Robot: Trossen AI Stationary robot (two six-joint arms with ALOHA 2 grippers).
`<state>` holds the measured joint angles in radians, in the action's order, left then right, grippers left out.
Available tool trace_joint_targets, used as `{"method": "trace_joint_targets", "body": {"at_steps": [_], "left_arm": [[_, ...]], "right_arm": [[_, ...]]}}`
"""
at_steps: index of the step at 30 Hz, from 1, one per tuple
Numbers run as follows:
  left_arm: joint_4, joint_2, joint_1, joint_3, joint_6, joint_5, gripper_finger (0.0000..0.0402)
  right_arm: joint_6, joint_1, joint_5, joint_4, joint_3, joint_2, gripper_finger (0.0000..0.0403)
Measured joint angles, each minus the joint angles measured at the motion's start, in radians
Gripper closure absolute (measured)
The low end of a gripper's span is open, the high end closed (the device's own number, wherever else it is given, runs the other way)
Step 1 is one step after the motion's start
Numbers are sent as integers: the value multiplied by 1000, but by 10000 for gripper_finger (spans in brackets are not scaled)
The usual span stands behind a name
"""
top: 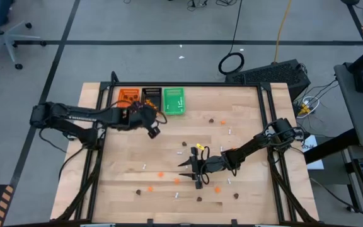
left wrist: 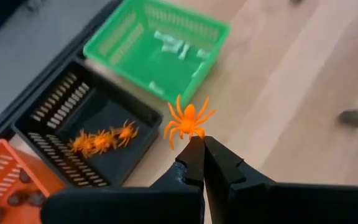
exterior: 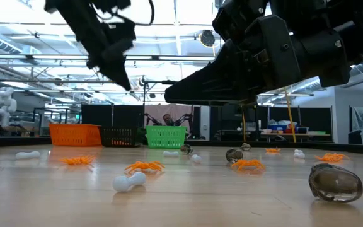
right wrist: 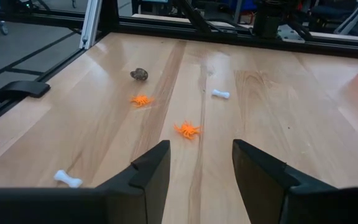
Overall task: Sort Halloween decoration
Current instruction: Put the orange spider toy into the black bin, then put the black skull toy into the orange bin
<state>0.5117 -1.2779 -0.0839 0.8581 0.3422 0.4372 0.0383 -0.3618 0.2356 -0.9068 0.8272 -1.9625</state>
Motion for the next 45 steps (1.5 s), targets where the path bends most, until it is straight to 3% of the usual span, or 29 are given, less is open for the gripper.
{"method": "trace_joint_targets", "body": {"at_steps": [7,18,21,25,28,33,41,45], "left_arm": [[0,-53,-174,0,-95,-94,402],[-6,-130,-281,0,-120,-31,400],[-7,-138,-282,0,-112,-15,383],[-13,-139,-275,0,-87,38,327],[-13,-134,-254,0,-63,108,279],[-13,-126,-190,-1,-58,117,227],[-5,-95,45,-1,52,128,217],[-14,-92,219,-1,121,203,217]], "right_arm": [[2,0,0,9,0,0,243],[3,0,0,10,0,0,243],[10,0,0,13,0,0,243],[10,0,0,27,0,0,243],[5,0,0,78,0,8,243],[17,-2,0,214,0,62,243],[50,-37,4,518,0,229,243],[128,-59,3,723,0,298,243]]}}
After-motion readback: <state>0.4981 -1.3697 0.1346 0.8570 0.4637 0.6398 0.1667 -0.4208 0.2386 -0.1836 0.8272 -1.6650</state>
